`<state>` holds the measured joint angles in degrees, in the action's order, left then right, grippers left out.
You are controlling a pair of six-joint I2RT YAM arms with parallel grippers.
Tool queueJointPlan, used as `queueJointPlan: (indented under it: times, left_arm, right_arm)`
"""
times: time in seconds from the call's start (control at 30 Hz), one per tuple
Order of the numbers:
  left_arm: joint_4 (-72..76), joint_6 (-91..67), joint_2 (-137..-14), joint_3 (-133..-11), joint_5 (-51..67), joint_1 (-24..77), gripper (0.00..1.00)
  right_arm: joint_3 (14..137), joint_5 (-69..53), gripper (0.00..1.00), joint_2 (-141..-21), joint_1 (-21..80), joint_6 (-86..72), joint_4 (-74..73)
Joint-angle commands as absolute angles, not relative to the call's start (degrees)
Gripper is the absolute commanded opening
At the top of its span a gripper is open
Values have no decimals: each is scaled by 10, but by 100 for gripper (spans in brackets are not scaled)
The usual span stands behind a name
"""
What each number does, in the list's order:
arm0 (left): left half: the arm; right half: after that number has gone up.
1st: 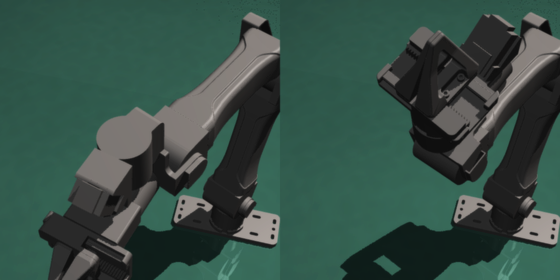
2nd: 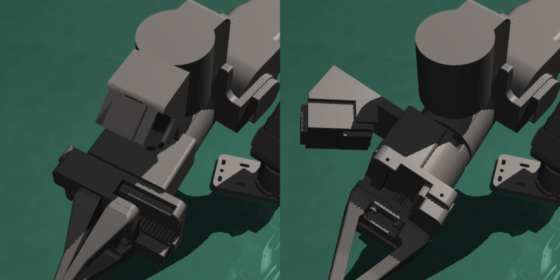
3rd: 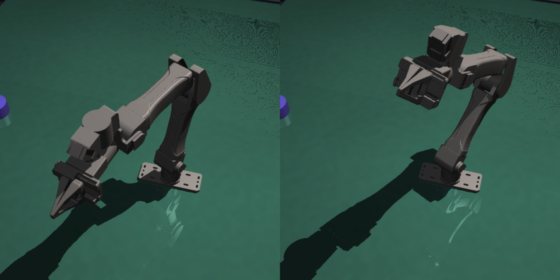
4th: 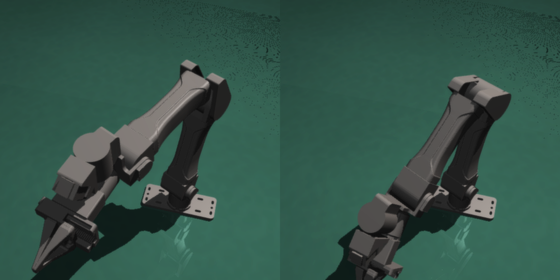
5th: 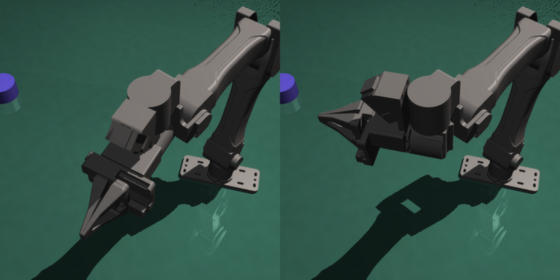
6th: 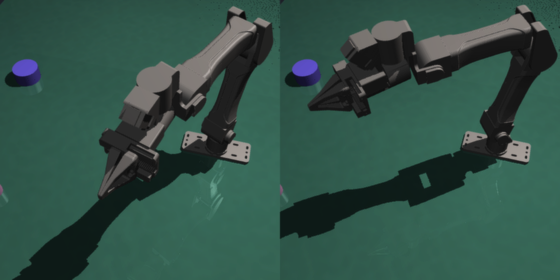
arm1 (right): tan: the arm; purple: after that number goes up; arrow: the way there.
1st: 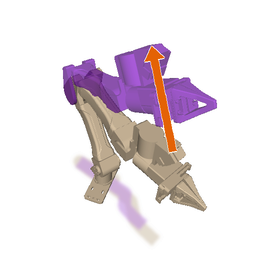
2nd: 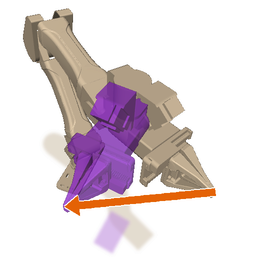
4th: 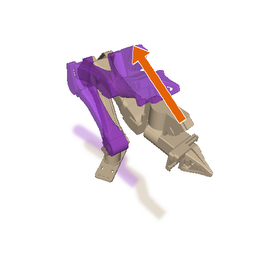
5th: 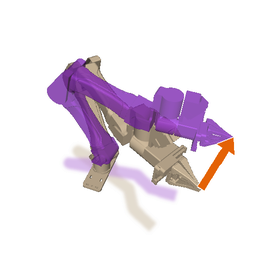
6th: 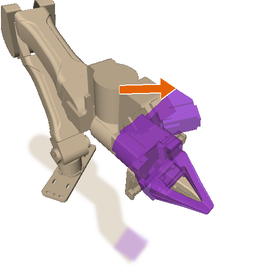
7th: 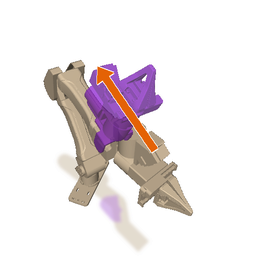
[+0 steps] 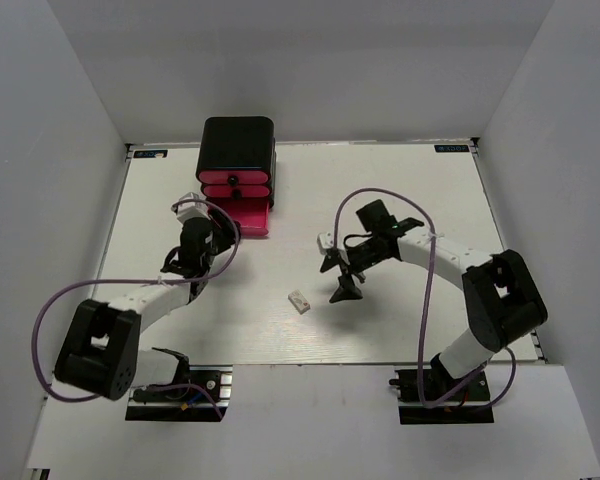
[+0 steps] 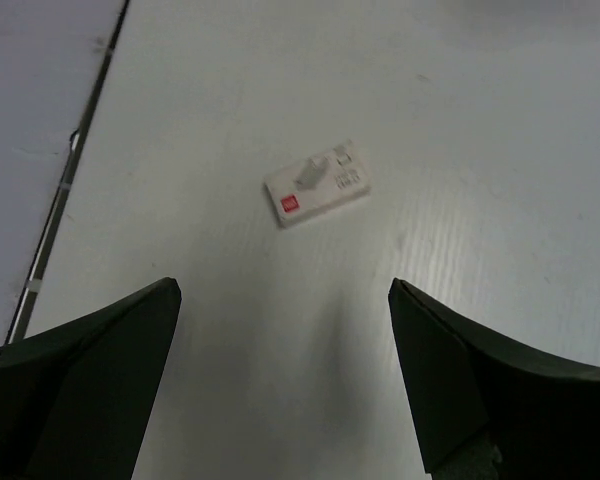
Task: Sort the stationery into containers
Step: Open the drawer in the storage box, then pick up the stationery from the center of the board.
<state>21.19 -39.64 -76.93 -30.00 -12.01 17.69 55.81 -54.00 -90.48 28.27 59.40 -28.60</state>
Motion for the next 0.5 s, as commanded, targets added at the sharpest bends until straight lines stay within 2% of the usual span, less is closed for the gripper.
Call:
queueJointPlan:
  times: [0.0, 0.23, 0.47]
  left_arm:
    - [170, -382, -698, -270, -111, 178, 65]
    - [63, -454, -521, -219, -111, 178, 65]
    - [-26, -483, -385, -195, -134, 178, 65]
  right_arm:
    - [554, -535, 90, -917, 331, 637, -296]
    - [598, -483, 90, -992, 398, 707, -312]
    - [648, -431, 90, -1049, 430, 668, -239]
